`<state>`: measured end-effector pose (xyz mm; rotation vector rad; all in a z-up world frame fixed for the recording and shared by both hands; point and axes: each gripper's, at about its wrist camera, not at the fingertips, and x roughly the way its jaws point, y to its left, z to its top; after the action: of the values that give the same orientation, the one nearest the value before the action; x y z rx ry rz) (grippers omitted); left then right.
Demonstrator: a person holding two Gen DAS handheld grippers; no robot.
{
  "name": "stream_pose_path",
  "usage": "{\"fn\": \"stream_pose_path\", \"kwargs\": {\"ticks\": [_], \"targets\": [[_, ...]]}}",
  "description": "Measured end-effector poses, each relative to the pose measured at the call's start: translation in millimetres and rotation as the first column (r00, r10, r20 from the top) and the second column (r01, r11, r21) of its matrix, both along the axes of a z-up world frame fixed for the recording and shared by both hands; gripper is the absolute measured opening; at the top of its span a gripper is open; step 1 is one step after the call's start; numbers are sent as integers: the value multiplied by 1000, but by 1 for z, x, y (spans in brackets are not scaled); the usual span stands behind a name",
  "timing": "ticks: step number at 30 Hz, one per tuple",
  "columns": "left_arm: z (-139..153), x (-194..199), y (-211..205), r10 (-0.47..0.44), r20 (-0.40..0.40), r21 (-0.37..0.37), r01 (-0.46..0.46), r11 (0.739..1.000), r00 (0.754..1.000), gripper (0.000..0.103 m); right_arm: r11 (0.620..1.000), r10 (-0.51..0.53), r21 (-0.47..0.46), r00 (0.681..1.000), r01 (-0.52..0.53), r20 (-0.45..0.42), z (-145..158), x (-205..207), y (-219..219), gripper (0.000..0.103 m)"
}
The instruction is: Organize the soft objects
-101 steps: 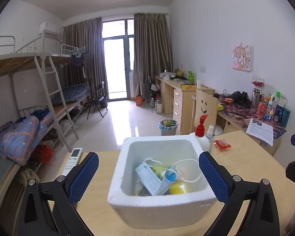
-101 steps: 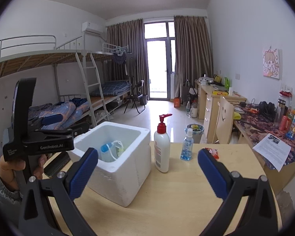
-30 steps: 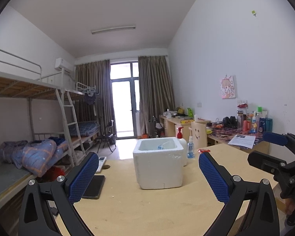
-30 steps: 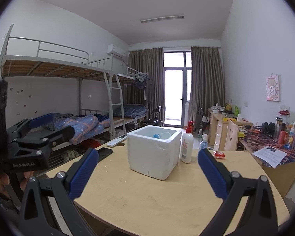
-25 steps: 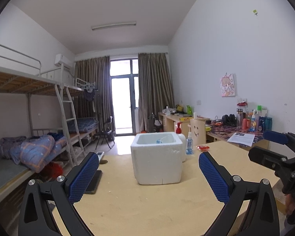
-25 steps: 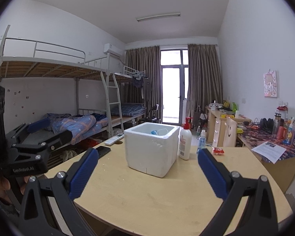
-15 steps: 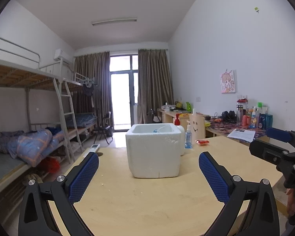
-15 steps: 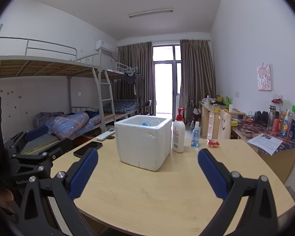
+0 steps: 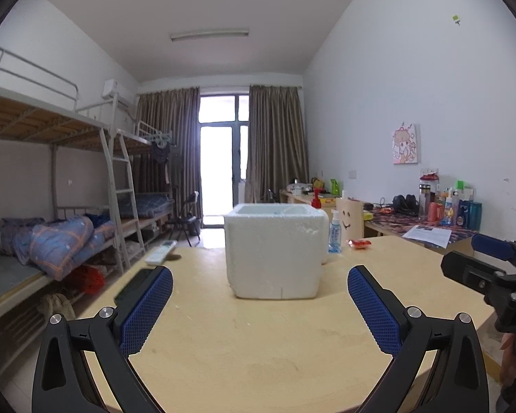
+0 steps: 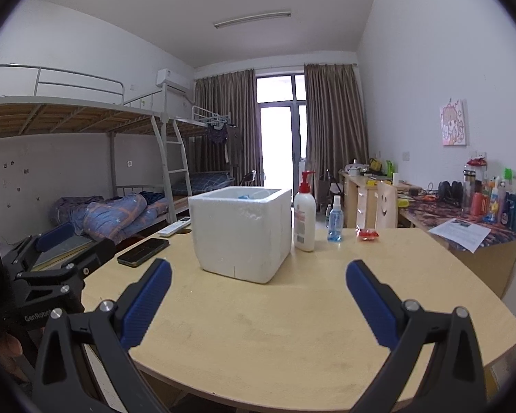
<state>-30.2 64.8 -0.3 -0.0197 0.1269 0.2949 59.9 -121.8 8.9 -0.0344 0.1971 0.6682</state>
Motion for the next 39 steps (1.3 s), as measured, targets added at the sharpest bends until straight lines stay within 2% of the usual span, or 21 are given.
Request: {"fn": "stream_pose_path", "kwargs": {"ticks": [12,19,27,39], "targets": [[-9,1,-14,-16,-19,-8,16,1000,1000,102,1000,-12,13,999,13,-45,-14,3,-13,102],[-6,-3,-18,-8,-28,-3,8,1000,1000,102,1000,-7,12,999,8,-44,-17,-3,-18,103],[-6,-10,-19,0,-3,-18,0,1000,1000,102,1000,-9,7,1000,9,-26,-15,-10,-20,103],[-9,-5,-19,21,-28,-19,-21,1000,999,102,1000,-11,5,999,11,-34,-18,-7,-19,102]]}}
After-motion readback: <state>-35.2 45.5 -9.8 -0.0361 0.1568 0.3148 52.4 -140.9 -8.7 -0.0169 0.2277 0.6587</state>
